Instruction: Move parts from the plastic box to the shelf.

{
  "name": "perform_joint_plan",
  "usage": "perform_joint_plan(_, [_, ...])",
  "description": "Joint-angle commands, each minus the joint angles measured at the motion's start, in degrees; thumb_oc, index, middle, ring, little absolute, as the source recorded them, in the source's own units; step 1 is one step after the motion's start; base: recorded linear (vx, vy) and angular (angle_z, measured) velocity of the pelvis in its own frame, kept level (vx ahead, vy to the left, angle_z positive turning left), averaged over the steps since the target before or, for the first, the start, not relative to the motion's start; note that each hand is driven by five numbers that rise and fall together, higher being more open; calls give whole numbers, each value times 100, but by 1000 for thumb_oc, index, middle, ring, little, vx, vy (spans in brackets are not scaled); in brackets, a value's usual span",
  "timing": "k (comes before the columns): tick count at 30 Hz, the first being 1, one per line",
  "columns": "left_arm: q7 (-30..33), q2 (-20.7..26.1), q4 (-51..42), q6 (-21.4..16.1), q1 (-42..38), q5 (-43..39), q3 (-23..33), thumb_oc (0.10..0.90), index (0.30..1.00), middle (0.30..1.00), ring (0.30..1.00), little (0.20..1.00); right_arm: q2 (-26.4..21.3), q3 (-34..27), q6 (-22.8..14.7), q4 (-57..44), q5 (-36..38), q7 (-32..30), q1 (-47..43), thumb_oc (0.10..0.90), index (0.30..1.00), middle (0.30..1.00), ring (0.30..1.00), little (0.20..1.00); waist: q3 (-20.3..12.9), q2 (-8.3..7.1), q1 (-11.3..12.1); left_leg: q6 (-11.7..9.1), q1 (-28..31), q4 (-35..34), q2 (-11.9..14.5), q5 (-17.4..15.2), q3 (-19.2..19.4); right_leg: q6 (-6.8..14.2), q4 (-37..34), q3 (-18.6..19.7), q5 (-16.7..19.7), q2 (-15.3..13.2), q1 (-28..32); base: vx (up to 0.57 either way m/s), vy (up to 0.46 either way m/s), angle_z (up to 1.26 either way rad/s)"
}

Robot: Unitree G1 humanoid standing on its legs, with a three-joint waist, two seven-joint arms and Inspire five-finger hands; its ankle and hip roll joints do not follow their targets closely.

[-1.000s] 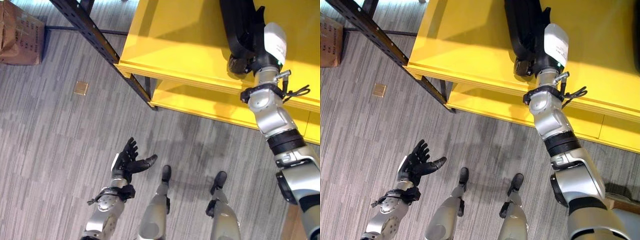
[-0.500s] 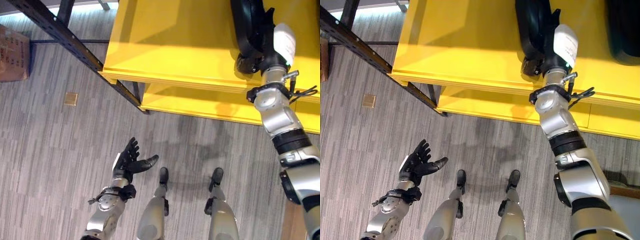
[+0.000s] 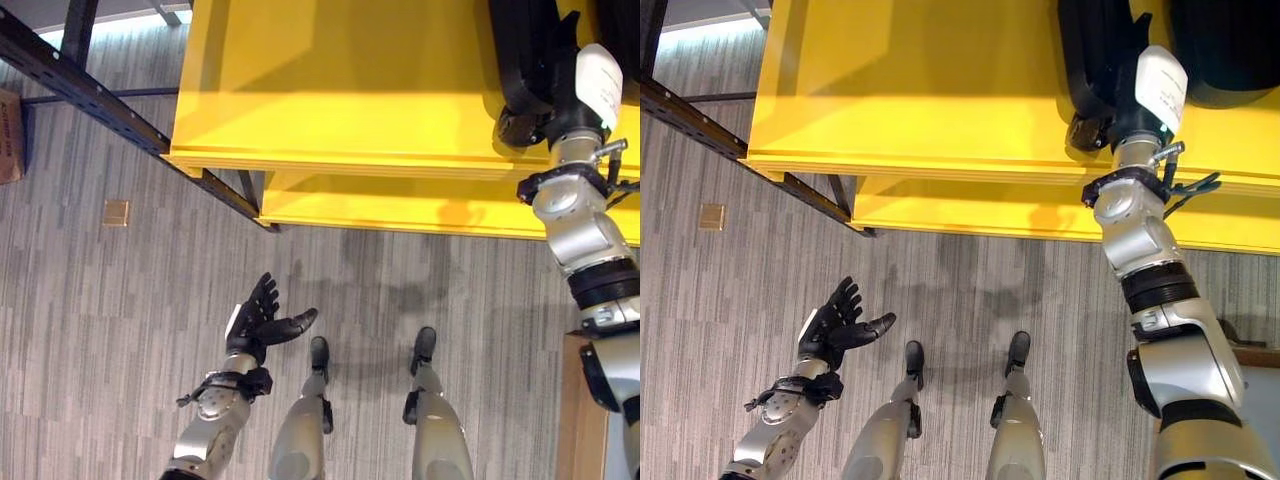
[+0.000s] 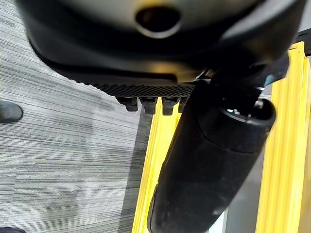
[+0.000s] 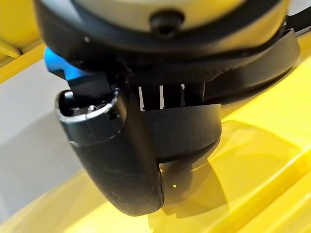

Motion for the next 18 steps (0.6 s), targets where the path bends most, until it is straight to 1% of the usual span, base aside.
perform_joint_plan(1, [-103, 405, -450, -402, 159, 38, 117, 900, 1000, 1000, 1000, 1000, -447, 522, -405, 8, -283, 126, -1003, 400, 300, 300, 300, 300, -228, -307, 198, -64, 508, -55, 266, -281, -81, 399, 687, 49, -308, -440, 24, 26, -20, -4])
perform_joint_plan(2, [-115, 427, -446, -424, 187, 24, 154, 900, 1000, 1000, 1000, 1000, -496, 793, -448, 61, -391, 321, -1149, 400, 300, 300, 300, 300, -230, -329, 242, -65, 489, -55, 258, -277, -109, 402, 683, 19, -303, -442, 25, 21, -19, -4])
perform_joint_plan(5, [-112, 433, -455, -436, 188, 8, 176, 900, 1000, 1000, 1000, 1000, -505, 948, -471, 86, -434, 421, -1259, 400, 300, 300, 300, 300, -227, -334, 260, -63, 473, -55, 254, -267, -134, 401, 686, 6, -298, -444, 23, 0, 0, 0])
perform_joint_plan(8, [-110, 454, -459, -445, 201, -10, 190, 900, 1000, 1000, 1000, 1000, -486, 1203, -504, 148, -519, 576, -1421, 400, 300, 300, 300, 300, -224, -351, 330, -55, 438, -55, 244, -255, -187, 402, 671, -41, -291, -452, 42, 5, 0, 1])
perform_joint_plan(11, [-97, 468, -470, -447, 205, -40, 197, 900, 1000, 1000, 1000, 1000, -406, 1280, -509, 211, -484, 610, -1516, 400, 300, 300, 300, 300, -227, -370, 383, -50, 410, -55, 238, -244, -236, 407, 642, -84, -281, -465, 67, 5, -1, 1])
perform_joint_plan(18, [-52, 497, -468, -449, 185, -84, 221, 900, 1000, 1000, 1000, 1000, -179, 1200, -473, 375, -354, 568, -1560, 400, 300, 300, 300, 300, -227, -406, 483, -49, 344, -54, 216, -222, -324, 423, 555, -200, -244, -498, 158, 6, 7, 9])
